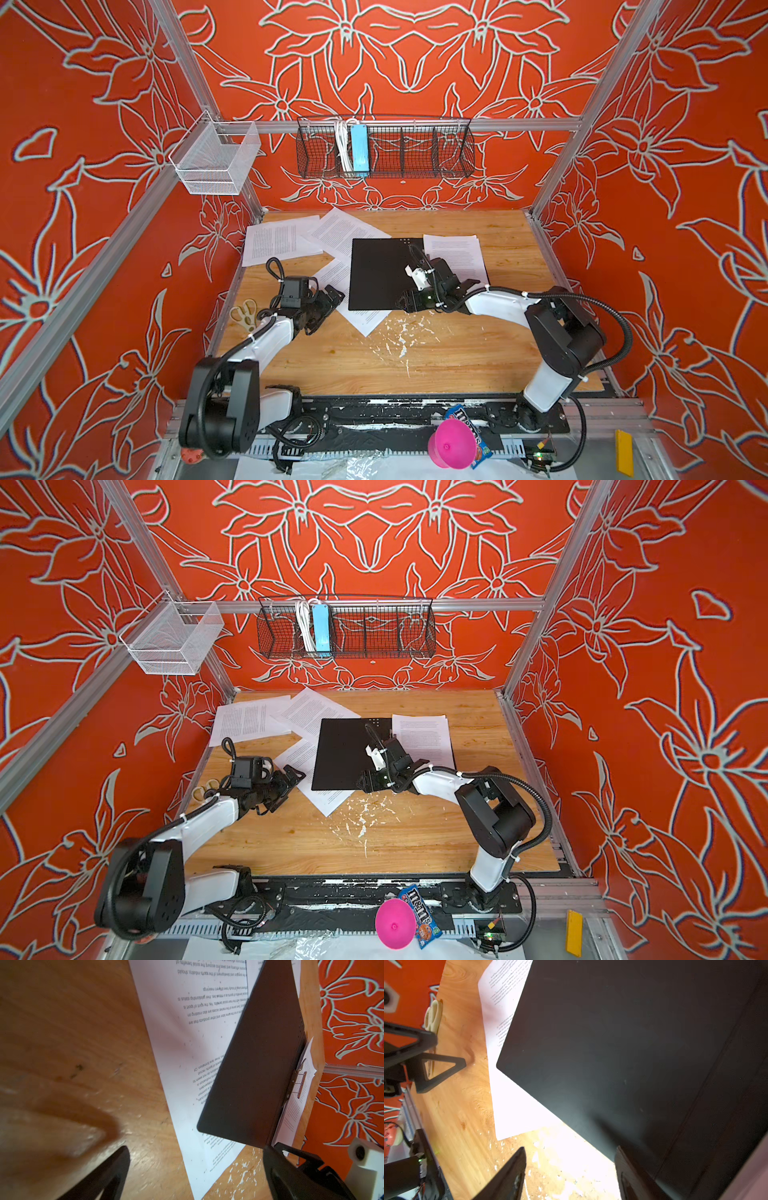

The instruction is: Put the files into the folder

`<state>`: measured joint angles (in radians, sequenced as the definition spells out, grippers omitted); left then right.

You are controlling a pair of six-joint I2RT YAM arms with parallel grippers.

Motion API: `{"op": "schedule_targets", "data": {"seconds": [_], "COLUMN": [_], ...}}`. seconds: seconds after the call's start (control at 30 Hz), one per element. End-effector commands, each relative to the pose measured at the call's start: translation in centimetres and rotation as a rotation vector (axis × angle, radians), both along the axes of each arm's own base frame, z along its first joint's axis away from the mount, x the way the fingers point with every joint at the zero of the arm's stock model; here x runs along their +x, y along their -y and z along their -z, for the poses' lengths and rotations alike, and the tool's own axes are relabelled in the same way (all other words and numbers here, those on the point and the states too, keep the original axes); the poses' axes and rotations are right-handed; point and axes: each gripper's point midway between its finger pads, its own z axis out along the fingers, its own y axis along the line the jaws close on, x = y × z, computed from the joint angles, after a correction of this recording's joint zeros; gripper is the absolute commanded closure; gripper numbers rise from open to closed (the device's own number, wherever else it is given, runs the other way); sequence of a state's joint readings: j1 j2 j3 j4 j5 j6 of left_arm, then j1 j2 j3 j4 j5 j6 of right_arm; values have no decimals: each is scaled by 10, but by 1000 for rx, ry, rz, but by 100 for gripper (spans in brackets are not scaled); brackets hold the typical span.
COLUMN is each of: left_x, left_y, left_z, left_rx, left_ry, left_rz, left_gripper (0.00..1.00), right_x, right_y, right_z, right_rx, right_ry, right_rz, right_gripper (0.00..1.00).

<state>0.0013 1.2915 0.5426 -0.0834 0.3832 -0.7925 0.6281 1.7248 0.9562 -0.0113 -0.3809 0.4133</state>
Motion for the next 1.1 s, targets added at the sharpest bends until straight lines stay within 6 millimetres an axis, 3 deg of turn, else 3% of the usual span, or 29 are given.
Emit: {"op": "schedule_targets", "data": {"seconds": [0.0,0.37,0.73,1.07], "left_x": [13,24,37,17], "left_y": [2,6,27,31], "left_z": [2,47,36,42], "left_rx": [-25,-100,-274,-334], "left_ry": [2,-77,55,79], "left_rz": [10,-46,-21,-44], "left_gripper": [1,3,3,2], "right_x": [6,2,-4,-8], "right_y": [-5,-14,-24,-29], "right_z": [1,28,37,39], "right_rx": [-5,-20,17,46], "right_ry": [24,-88,-155,-188], "right_rz": [-18,-48,-81,-96], "right_gripper": [31,33,35,36]}}
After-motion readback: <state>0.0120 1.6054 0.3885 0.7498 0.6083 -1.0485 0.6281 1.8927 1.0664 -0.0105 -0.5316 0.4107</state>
